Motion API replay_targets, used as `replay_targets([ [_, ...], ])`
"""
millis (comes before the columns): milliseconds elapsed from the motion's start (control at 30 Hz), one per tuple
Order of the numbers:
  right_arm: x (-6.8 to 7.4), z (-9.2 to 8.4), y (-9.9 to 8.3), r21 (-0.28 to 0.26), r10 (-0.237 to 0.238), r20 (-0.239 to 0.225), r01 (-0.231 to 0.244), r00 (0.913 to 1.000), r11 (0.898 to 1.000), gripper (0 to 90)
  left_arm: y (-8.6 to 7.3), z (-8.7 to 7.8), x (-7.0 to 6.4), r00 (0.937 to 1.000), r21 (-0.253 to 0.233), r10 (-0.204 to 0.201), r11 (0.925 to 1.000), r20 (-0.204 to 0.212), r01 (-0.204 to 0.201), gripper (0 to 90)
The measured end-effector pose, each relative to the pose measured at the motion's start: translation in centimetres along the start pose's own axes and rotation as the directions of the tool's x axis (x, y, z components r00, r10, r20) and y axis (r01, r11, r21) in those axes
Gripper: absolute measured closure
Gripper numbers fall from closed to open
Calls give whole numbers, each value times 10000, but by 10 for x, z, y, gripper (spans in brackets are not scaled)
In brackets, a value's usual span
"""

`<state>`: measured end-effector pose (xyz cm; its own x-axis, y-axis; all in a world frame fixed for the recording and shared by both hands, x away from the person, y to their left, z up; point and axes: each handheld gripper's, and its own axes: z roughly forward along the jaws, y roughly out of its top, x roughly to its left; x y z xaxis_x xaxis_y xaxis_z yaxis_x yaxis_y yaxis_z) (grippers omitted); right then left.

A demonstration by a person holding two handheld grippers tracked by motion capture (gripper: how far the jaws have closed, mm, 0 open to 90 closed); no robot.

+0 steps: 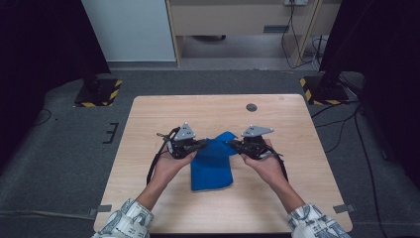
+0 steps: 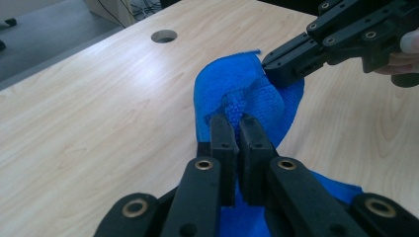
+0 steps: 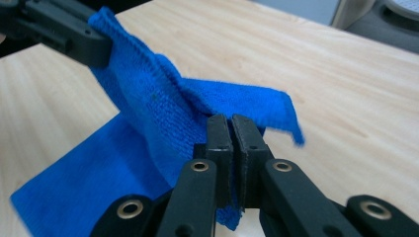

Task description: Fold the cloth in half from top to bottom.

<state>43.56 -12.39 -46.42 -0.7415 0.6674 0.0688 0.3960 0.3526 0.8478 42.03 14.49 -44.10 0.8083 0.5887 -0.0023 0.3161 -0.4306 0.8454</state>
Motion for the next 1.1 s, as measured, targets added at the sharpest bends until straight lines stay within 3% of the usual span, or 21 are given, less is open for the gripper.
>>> replay_targets([
  [467, 24, -1, -24, 353, -451, -523, 470, 9976, 9983, 863, -34, -15, -9, 9993, 165, -203, 9997, 301, 198, 868],
  [667, 29, 4, -31, 533, -584, -565, 614, 9967, 9967, 851, -40, -12, -6, 9988, 159, -394, 9991, 302, 390, 869],
  [1100, 37, 1, -38, 670, -612, -795, 666, 9950, 9955, 853, -53, -17, -14, 9988, 382, -222, 9991, 441, 206, 867],
])
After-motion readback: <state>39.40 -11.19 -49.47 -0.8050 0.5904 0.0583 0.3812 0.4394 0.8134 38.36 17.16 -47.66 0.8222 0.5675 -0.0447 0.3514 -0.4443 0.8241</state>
